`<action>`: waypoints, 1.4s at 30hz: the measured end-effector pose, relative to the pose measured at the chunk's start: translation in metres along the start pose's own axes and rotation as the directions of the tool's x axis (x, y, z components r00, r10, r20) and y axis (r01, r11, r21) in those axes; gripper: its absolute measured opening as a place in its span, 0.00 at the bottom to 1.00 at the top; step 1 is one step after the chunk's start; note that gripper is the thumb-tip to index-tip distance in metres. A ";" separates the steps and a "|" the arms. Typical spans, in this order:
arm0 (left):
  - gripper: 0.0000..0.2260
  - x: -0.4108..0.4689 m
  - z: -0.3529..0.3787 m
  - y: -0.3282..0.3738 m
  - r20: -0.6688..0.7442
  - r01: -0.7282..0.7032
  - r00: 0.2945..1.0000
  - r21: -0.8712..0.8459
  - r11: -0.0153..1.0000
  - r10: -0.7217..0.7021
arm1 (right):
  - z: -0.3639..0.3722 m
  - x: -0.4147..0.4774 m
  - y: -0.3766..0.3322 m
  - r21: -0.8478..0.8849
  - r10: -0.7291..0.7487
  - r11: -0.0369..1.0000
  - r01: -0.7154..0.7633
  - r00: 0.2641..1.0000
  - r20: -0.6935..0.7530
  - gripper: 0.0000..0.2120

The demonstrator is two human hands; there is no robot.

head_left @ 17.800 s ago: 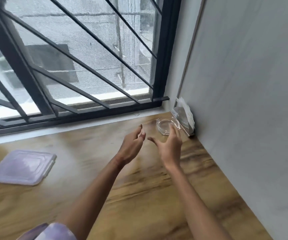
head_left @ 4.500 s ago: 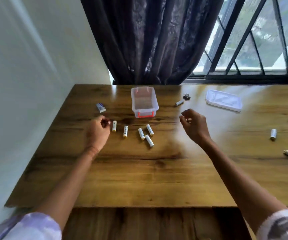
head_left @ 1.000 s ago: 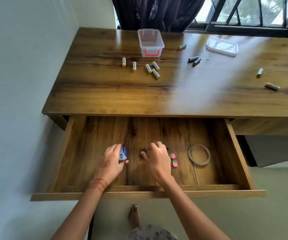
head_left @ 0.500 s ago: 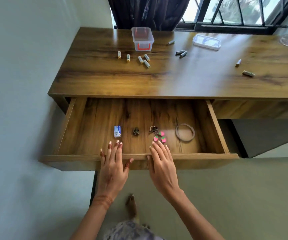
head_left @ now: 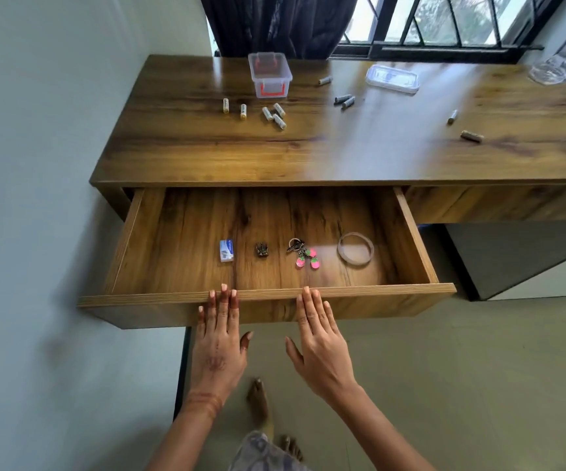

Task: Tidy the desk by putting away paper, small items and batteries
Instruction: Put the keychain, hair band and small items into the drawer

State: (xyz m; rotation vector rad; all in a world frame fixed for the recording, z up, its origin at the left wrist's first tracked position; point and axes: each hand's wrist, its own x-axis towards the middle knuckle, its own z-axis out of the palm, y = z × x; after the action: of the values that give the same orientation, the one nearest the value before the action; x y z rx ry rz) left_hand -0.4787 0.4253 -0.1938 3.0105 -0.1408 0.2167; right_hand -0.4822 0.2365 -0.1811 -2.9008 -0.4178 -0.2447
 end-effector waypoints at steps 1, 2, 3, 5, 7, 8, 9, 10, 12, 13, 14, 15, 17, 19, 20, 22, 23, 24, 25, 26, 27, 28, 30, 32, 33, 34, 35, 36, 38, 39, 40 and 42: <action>0.29 0.002 0.001 -0.001 -0.006 -0.007 1.000 0.011 1.000 0.007 | 0.000 0.002 0.000 -0.009 -0.002 1.000 0.002 1.000 0.003 0.33; 0.29 0.006 0.002 -0.003 -0.020 -0.019 1.000 0.023 1.000 0.020 | -0.001 0.006 0.001 -0.015 0.001 1.000 -0.001 1.000 0.008 0.33; 0.30 0.010 0.003 -0.004 -0.034 -0.032 0.999 0.028 0.999 0.033 | -0.001 0.010 0.001 -0.021 0.006 1.000 -0.006 1.000 0.015 0.34; 0.39 0.023 0.003 -0.006 -0.021 -0.048 0.999 0.018 0.999 0.048 | -0.002 0.022 0.002 -0.034 0.024 0.999 -0.023 0.999 0.034 0.35; 0.47 0.038 0.002 -0.008 0.012 -0.053 0.999 0.014 0.998 0.053 | -0.001 0.035 0.004 -0.045 0.034 0.998 -0.032 0.998 0.046 0.36; 0.50 0.044 0.002 -0.008 0.017 -0.053 0.998 0.017 0.998 0.053 | -0.001 0.042 0.005 -0.048 0.036 0.998 -0.033 0.998 0.050 0.37; 0.51 0.052 0.002 -0.010 0.021 -0.054 0.998 0.019 0.998 0.054 | 0.000 0.049 0.006 -0.049 0.036 0.998 -0.033 0.998 0.054 0.38; 0.53 0.059 0.003 -0.011 0.024 -0.058 0.998 0.021 0.998 0.057 | 0.001 0.056 0.008 -0.048 0.037 0.998 -0.034 0.998 0.057 0.39; 0.54 0.075 0.003 -0.014 0.023 -0.066 0.998 0.036 0.997 0.065 | 0.002 0.072 0.011 -0.052 0.042 0.998 -0.039 0.997 0.059 0.40; 0.54 0.081 0.003 -0.015 0.022 -0.066 0.998 0.043 0.997 0.066 | 0.002 0.078 0.012 -0.054 0.046 0.998 -0.043 0.997 0.060 0.40; 0.54 0.089 0.003 -0.016 0.021 -0.069 0.997 0.044 0.997 0.068 | 0.003 0.086 0.014 -0.055 0.049 0.997 -0.046 0.997 0.061 0.40; 0.54 0.097 0.004 -0.017 0.019 -0.069 0.997 0.041 0.997 0.068 | 0.004 0.093 0.016 -0.054 0.051 0.997 -0.048 0.997 0.061 0.41; 0.55 0.113 0.004 -0.018 0.017 -0.069 0.998 0.031 0.997 0.068 | 0.005 0.109 0.021 -0.054 0.051 0.997 -0.048 0.997 0.059 0.41; 0.56 0.127 0.003 -0.019 0.031 -0.068 0.997 0.016 0.998 0.067 | 0.007 0.123 0.024 -0.057 0.048 0.997 -0.045 0.997 0.056 0.42; 0.56 0.134 0.004 -0.021 0.036 -0.066 0.997 0.009 0.998 0.065 | 0.009 0.130 0.026 -0.057 0.049 0.997 -0.046 0.997 0.053 0.42; 0.56 0.148 0.006 -0.023 0.040 -0.066 0.997 -0.001 0.998 0.066 | 0.011 0.144 0.029 -0.048 0.059 0.997 -0.057 0.997 0.046 0.43; 0.56 0.153 0.007 -0.024 0.042 -0.067 0.997 -0.005 0.998 0.067 | 0.012 0.149 0.030 -0.041 0.064 0.997 -0.062 0.997 0.044 0.43; 0.56 0.159 0.008 -0.025 0.043 -0.069 0.997 -0.009 0.998 0.069 | 0.013 0.155 0.032 -0.036 0.067 0.997 -0.066 0.997 0.040 0.43; 0.56 0.165 0.010 -0.026 0.044 -0.070 0.997 -0.014 0.997 0.071 | 0.014 0.161 0.033 -0.034 0.068 0.997 -0.067 0.997 0.034 0.43; 0.56 0.170 0.010 -0.026 0.045 -0.071 0.996 -0.017 0.997 0.072 | 0.015 0.166 0.033 -0.036 0.068 0.997 -0.067 0.997 0.028 0.43; 0.56 0.175 0.011 -0.027 0.047 -0.072 0.996 -0.018 0.997 0.072 | 0.016 0.171 0.034 -0.037 0.068 0.997 -0.067 0.997 0.023 0.44; 0.56 0.179 0.011 -0.027 0.047 -0.071 0.996 -0.018 0.997 0.072 | 0.017 0.175 0.035 -0.036 0.070 0.997 -0.069 0.997 0.018 0.44; 0.56 0.189 0.012 -0.029 0.042 -0.075 0.996 -0.018 0.997 0.075 | 0.018 0.184 0.038 -0.035 0.076 0.997 -0.075 0.997 0.012 0.45; 0.56 0.195 0.012 -0.029 0.034 -0.083 0.996 -0.017 0.996 0.084 | 0.021 0.189 0.039 -0.029 0.078 0.997 -0.077 0.997 0.015 0.45; 0.56 0.196 0.013 -0.029 0.029 -0.090 0.995 -0.018 0.996 0.091 | 0.022 0.190 0.039 -0.021 0.076 0.997 -0.075 0.997 0.014 0.46; 0.56 0.197 0.013 -0.030 0.027 -0.097 0.995 -0.022 0.995 0.098 | 0.023 0.191 0.040 -0.011 0.073 0.997 -0.073 0.997 0.007 0.46; 0.56 0.198 0.013 -0.030 0.029 -0.102 0.994 -0.031 0.994 0.103 | 0.023 0.191 0.041 0.000 0.067 0.998 -0.067 0.998 -0.009 0.45; 0.56 0.198 0.012 -0.031 0.025 -0.109 0.994 -0.040 0.993 0.110 | 0.022 0.192 0.043 0.013 0.057 0.998 -0.056 0.998 -0.036 0.45; 0.54 0.203 0.006 -0.035 0.005 -0.137 0.991 -0.046 0.990 0.137 | 0.016 0.197 0.049 0.035 0.031 0.999 -0.027 0.994 -0.102 0.42; 0.54 0.208 0.002 -0.038 -0.011 -0.153 0.988 -0.035 0.988 0.153 | 0.011 0.203 0.053 0.034 0.019 0.999 -0.015 0.992 -0.123 0.42; 0.53 0.216 -0.003 -0.042 -0.027 -0.164 0.986 -0.017 0.986 0.164 | 0.007 0.210 0.058 0.021 0.013 1.000 -0.010 0.991 -0.130 0.44; 0.53 0.236 -0.014 -0.049 -0.044 -0.159 0.986 0.019 0.987 0.160 | -0.001 0.230 0.071 -0.009 0.018 1.000 -0.019 0.993 -0.113 0.49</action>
State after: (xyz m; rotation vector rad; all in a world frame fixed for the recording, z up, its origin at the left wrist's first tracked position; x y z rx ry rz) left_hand -0.2435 0.4555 -0.1509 3.0079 -0.3783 0.3019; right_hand -0.2443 0.2295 -0.1484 -2.8815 -0.3714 -0.4072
